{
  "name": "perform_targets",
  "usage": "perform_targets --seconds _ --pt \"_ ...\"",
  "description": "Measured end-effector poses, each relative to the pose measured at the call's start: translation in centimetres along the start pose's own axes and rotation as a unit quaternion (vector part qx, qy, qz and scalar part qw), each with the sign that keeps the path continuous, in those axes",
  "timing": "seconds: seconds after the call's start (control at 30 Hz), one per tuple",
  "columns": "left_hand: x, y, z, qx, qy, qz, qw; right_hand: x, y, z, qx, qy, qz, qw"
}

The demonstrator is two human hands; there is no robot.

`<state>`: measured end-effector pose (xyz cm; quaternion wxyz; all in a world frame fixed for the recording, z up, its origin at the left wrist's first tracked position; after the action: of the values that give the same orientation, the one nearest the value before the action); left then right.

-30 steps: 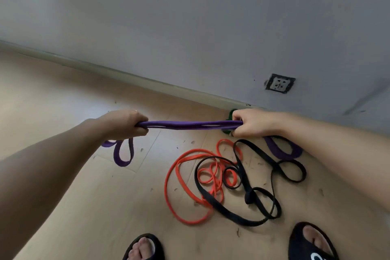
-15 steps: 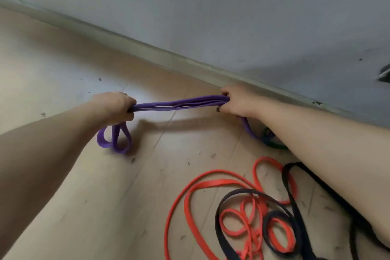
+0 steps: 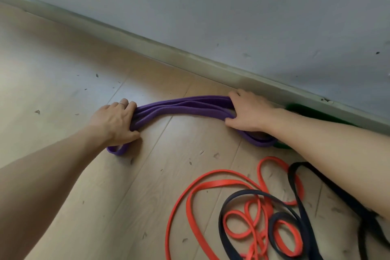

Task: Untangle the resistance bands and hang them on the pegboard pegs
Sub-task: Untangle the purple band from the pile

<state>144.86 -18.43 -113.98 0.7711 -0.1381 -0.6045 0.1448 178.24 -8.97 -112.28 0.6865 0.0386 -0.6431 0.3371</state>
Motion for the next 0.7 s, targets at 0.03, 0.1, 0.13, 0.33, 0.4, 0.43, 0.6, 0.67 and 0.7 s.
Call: perform_targets --seconds 0.03,0.1,0.13,0.33,0.4,0.43,0.6,0.67,0.7 --pt "-0.2 -0.3 -0.1 0.005 0.004 -0.003 1.0 0.0 -0.2 0.2 -0.002 0.003 -0.004 1.0" --pt "-0.4 -0.5 -0.3 0.02 0.003 -0.016 1.0 0.3 -0.5 0.8 -0.003 -0.015 -0.03 0.999" --pt "-0.4 -0.4 -0.2 0.027 0.005 -0.023 0.999 0.7 -0.5 1.0 0.0 -0.034 -0.051 0.998" --pt "-0.8 0.0 2.5 0.115 -0.027 -0.03 0.993 2.0 1.6 2.8 0.038 -0.117 -0.132 0.984" --pt "-1.2 -0.2 2.6 0.136 -0.024 -0.021 0.99 1.2 2.3 3.4 0.027 -0.116 -0.123 0.985" --pt "-1.4 -0.3 2.6 0.143 -0.028 -0.016 0.989 0.6 2.6 3.6 0.016 -0.106 -0.112 0.988" --pt "-2.0 -0.5 3.4 0.169 -0.105 0.013 0.98 -0.3 2.7 2.3 -0.014 -0.041 -0.075 0.996" --pt "-1.9 -0.7 3.5 0.185 -0.133 0.043 0.973 -0.1 2.3 1.3 -0.026 -0.04 -0.066 0.997" --pt "-1.8 -0.8 3.4 0.192 -0.141 0.055 0.97 0.0 2.0 0.9 -0.034 -0.035 -0.059 0.997"
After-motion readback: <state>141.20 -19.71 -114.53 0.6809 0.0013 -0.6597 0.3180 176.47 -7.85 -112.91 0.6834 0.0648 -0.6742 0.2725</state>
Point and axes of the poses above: each hand's wrist, its own y-axis towards the middle knuckle, its own x-axis out of the back of the hand, z = x × y, the point moved 4 cm from there along y, towards the middle knuckle
